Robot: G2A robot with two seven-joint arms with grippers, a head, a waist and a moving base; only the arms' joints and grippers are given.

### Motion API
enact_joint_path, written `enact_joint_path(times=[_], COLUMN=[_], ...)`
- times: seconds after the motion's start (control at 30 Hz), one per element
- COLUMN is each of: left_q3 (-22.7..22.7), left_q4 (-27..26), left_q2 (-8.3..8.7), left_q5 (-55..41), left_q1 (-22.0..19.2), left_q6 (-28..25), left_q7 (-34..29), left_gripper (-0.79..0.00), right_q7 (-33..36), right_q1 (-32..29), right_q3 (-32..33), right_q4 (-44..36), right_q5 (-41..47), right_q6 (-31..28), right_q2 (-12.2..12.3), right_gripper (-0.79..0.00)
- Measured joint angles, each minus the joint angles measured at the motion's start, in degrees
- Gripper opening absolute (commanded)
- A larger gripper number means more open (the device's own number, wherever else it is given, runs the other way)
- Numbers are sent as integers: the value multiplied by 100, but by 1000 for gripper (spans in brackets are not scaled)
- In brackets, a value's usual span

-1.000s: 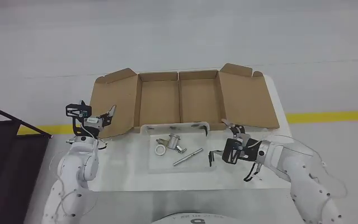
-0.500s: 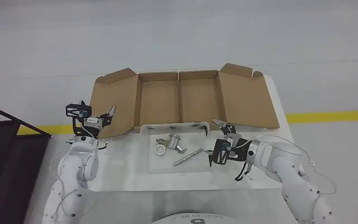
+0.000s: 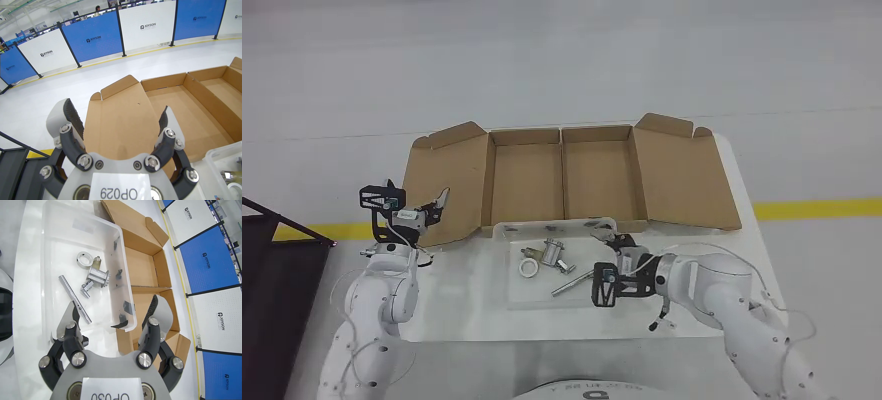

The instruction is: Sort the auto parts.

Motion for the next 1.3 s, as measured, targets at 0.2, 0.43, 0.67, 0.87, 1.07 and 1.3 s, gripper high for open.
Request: enact_joint_path(times=[0.2, 0.43, 0.67, 0.87, 1.07, 1.3], left_q3=[0, 0, 0, 0, 0, 0], left_q4=[0, 0, 0, 0, 0, 0], left_q2=[0, 0, 0, 0, 0, 0], left_q5=[0, 0, 0, 0, 0, 0], left_q1=[0, 0, 0, 0, 0, 0], left_q6=[0, 0, 0, 0, 0, 0], left_q7=[0, 0, 0, 0, 0, 0], left_gripper=[0, 0, 0, 0, 0, 0], right_q7=[936, 1588, 1948, 2114, 2152, 2256], right_q1=[615, 1284, 1672, 2016, 2312, 2525], right_q3=[-776, -1440, -1864, -2215, -2457, -2644], right_q4=[403, 1031, 1390, 1832, 2277, 2554], right_q5=[314, 713, 948, 1106, 1231, 1315], right_q6=[103, 189, 507, 869, 1181, 1349], right_q2=[-147, -310, -439, -573, -692, -788], right_gripper=[-360, -357, -265, -228, -77, -74])
